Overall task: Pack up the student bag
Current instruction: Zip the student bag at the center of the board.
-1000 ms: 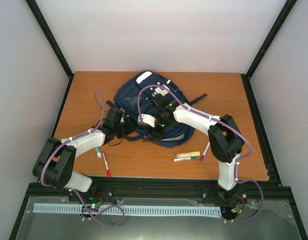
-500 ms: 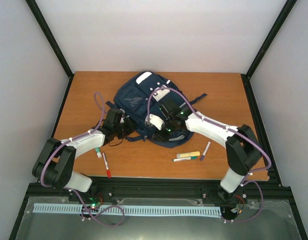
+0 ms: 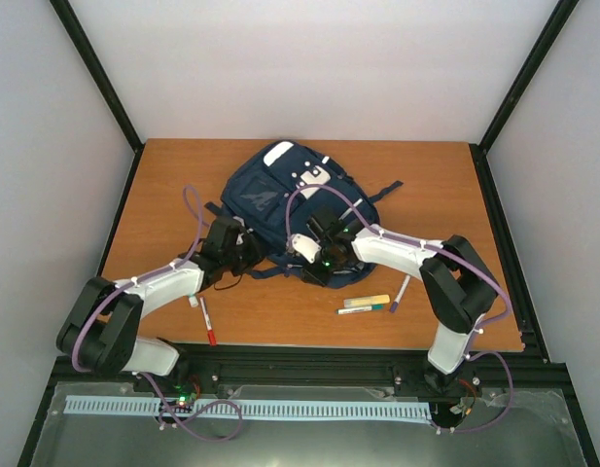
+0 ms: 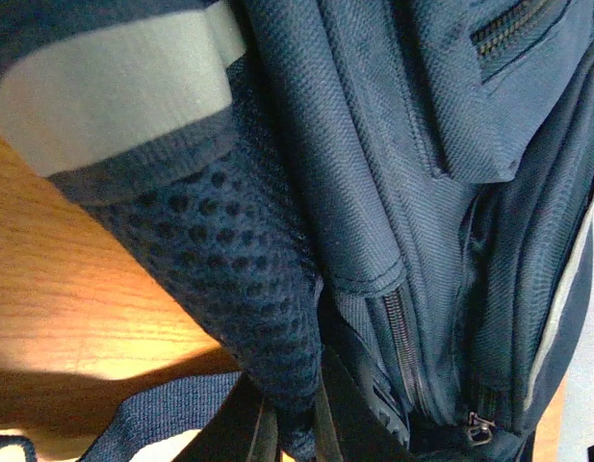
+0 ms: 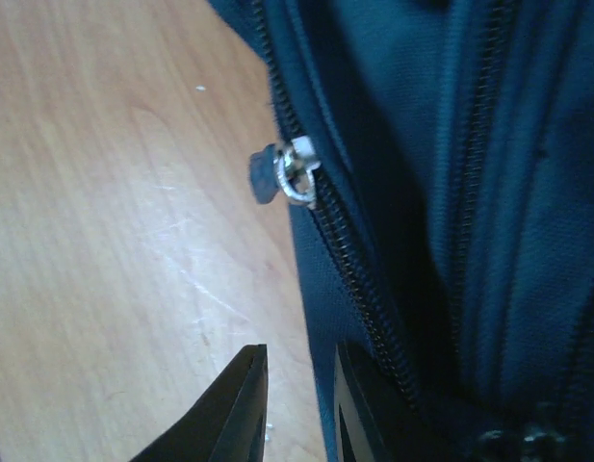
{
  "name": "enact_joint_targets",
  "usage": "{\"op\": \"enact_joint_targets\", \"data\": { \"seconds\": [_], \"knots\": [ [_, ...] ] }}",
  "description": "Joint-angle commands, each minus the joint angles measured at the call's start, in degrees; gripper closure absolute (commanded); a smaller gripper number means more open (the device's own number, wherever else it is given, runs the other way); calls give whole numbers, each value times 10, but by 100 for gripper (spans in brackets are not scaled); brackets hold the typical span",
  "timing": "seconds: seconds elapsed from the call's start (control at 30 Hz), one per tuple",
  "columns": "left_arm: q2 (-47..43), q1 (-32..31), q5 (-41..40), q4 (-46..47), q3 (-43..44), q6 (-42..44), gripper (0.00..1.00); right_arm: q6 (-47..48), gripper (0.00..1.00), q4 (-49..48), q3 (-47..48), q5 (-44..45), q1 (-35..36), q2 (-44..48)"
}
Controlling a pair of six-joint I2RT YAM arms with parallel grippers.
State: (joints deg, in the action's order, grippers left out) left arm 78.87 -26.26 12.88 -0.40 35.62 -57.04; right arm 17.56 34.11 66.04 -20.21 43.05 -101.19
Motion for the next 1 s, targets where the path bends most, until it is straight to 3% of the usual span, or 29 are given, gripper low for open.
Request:
{"op": "enact_joint_targets", "data": {
  "seconds": [0.0, 0.2, 0.47, 0.6, 0.97],
  "knots": [
    [-14, -34, -2, 34, -8, -32, 99, -17, 80, -51, 3, 90, -29, -5],
    [55, -97, -19, 63, 31, -62, 99, -7, 80, -79, -5, 96, -83, 1],
    [136, -137, -17, 89, 87, -81, 99, -28, 72, -72, -61, 37, -86, 55],
    [135, -142, -17, 96, 96, -82, 99, -29, 61, -74, -71, 45, -86, 52],
    [98, -160, -13, 95, 106, -77, 99, -74, 57, -90, -37, 65, -61, 8]
  ]
}}
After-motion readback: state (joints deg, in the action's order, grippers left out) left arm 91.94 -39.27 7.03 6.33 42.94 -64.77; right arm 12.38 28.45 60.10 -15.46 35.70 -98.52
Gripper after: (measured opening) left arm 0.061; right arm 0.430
